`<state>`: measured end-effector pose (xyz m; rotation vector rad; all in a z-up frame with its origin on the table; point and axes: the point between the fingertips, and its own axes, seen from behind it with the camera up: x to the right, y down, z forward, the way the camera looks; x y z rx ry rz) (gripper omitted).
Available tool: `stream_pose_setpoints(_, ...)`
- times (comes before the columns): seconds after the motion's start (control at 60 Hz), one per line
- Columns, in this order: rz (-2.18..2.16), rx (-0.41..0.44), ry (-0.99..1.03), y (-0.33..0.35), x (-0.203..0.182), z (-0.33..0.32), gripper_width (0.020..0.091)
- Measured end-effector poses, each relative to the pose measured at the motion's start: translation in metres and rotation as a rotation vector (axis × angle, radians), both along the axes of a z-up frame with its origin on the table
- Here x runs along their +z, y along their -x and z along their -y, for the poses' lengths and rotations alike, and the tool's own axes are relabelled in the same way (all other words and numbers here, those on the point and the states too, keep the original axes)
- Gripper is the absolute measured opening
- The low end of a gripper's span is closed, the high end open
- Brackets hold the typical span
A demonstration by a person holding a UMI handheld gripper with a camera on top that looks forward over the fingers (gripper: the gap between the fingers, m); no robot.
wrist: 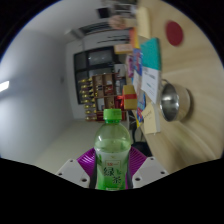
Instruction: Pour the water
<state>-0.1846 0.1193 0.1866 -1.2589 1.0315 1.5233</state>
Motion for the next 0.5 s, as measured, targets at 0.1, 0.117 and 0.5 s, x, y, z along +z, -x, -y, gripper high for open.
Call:
stream_pose_setpoints(0.1,-0.196,0.031,0.051,-0.013,-0.01,-0.01,0.0422)
stream_pose_setpoints(0.117,-0.219,0.033,0.058,-0.015,-0.013,-0.011,0.0422)
stream_pose_setpoints(0.5,-0.601,0.13,0.165,-0.013,-0.027,-0.012,0.0422)
